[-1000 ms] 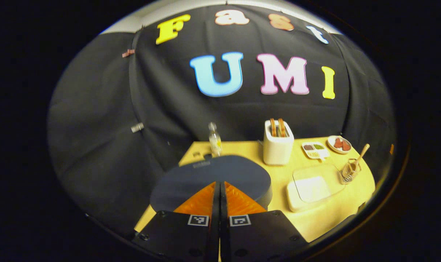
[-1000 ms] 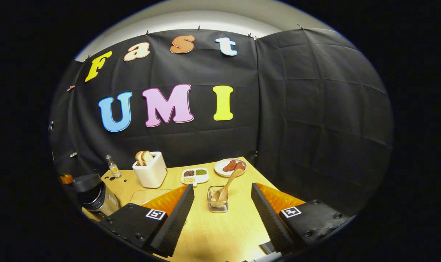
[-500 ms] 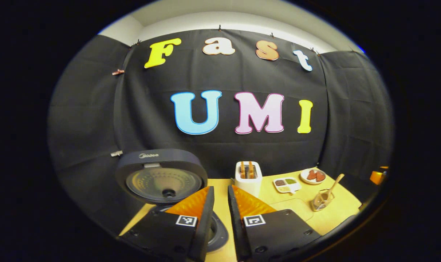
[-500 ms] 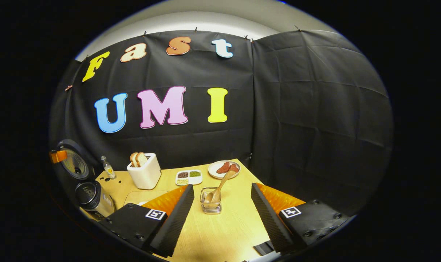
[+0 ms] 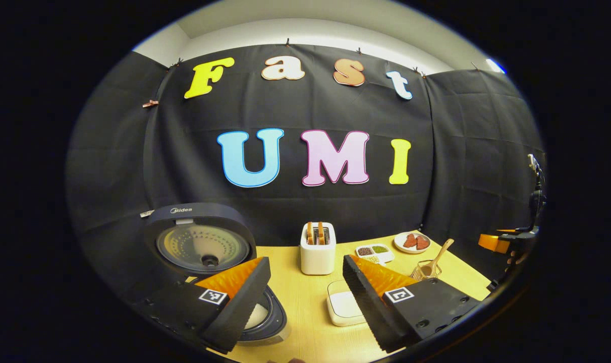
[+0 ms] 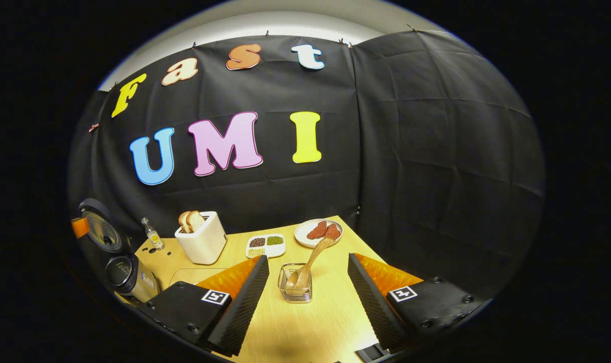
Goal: Close the left gripper, press the button to open the rice cooker; take a wooden spoon from the chopstick holder with the right hand, scoop a spoonful of rice and pour it into the rice cooker, then put the wooden spoon back into the chopstick holder.
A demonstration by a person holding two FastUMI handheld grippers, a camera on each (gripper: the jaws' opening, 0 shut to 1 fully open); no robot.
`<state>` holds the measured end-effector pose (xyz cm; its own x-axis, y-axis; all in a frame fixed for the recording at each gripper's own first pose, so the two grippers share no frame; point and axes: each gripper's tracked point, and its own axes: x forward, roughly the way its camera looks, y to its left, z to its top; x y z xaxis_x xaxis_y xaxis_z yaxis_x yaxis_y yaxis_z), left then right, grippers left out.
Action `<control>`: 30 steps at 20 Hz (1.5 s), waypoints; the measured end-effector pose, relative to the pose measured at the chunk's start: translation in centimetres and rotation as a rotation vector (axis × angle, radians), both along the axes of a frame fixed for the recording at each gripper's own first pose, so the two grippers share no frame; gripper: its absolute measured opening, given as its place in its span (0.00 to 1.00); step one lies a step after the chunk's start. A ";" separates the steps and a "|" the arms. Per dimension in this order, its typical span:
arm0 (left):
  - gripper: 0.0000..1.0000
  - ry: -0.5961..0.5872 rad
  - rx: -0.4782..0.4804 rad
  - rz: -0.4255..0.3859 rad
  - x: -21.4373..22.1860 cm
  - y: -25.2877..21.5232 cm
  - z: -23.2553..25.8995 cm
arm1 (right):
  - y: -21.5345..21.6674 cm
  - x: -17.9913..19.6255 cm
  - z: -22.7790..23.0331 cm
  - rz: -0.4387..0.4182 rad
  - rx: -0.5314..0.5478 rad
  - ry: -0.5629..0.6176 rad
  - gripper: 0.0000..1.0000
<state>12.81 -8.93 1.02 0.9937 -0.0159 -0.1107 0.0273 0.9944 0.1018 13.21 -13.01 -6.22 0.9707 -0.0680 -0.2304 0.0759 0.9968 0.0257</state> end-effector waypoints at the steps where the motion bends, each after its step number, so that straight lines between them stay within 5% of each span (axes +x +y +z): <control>1: 0.98 0.013 -0.012 0.003 -0.2 -0.5 -0.4 | -0.4 0.7 -0.5 0.002 0.008 0.014 0.98; 9: 0.98 0.061 0.001 0.137 -1.0 -0.9 -1.9 | -1.8 7.2 -5.0 0.023 0.095 0.130 0.99; 17: 0.98 0.157 -0.146 0.313 -2.6 -0.9 -5.7 | -2.8 13.6 -10.6 0.033 0.136 0.243 0.99; 28: 0.96 0.242 -0.161 0.411 -5.6 -1.9 -9.2 | -2.8 19.3 -16.1 -0.003 0.184 0.332 0.95; 30: 0.96 0.250 -0.159 0.412 -5.8 -2.2 -9.6 | -3.1 19.7 -16.3 -0.020 0.209 0.342 0.75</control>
<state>6.99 -11.14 -8.63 0.8643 0.3364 -0.3739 -0.3668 0.9303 -0.0109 32.92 -16.15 -22.52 0.8346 -0.0035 -0.5508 0.1344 0.9711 0.1975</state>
